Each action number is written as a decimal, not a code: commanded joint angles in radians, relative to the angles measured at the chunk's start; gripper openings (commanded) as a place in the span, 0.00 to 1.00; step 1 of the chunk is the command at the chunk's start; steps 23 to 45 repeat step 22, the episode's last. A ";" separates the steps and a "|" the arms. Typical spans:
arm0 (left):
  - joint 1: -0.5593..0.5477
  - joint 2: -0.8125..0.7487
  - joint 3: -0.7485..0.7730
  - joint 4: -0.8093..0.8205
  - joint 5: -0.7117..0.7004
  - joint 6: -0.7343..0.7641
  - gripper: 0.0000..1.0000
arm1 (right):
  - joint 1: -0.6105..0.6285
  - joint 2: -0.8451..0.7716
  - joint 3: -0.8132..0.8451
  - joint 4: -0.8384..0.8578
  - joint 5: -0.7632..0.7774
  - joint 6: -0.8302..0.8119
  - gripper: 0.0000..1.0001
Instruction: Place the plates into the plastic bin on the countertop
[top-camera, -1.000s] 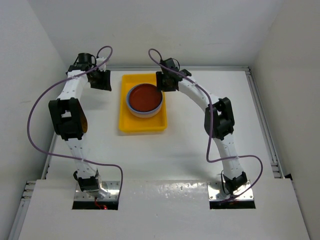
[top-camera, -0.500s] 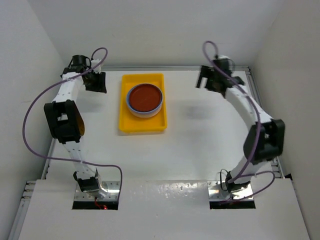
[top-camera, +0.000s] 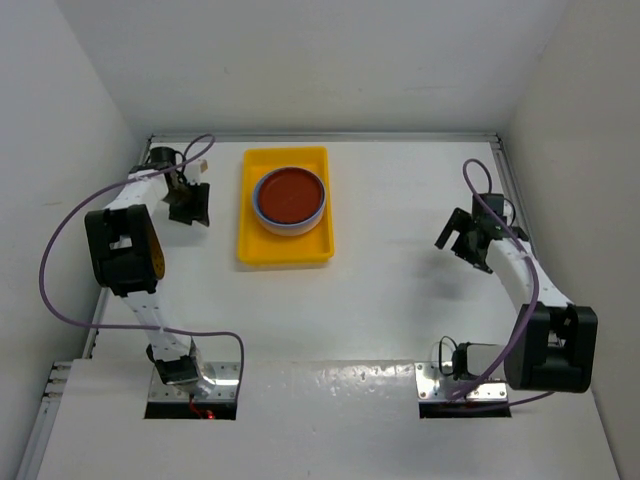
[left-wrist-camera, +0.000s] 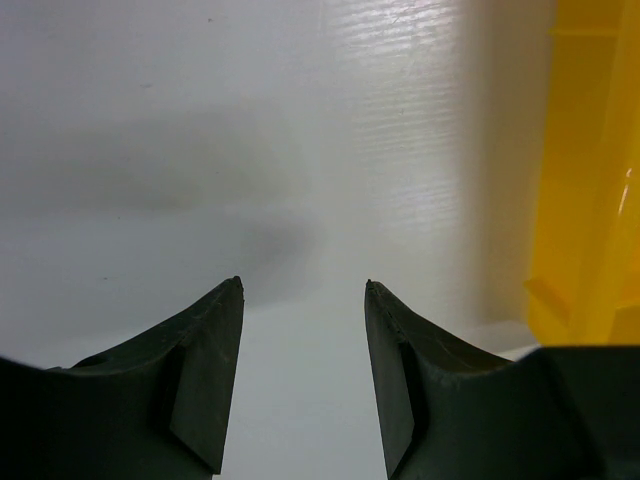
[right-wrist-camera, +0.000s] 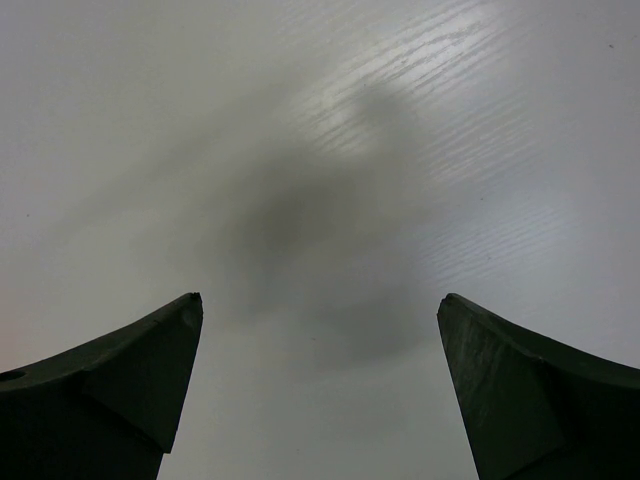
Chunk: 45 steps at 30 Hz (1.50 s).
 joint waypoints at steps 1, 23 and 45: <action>-0.003 -0.074 -0.008 0.036 -0.012 -0.022 0.55 | -0.010 -0.037 -0.006 0.029 -0.005 0.034 1.00; -0.033 -0.146 -0.091 0.063 -0.029 -0.022 0.55 | -0.010 -0.181 -0.069 0.014 -0.108 -0.023 1.00; -0.033 -0.146 -0.091 0.063 -0.029 -0.022 0.55 | -0.010 -0.181 -0.069 0.014 -0.108 -0.023 1.00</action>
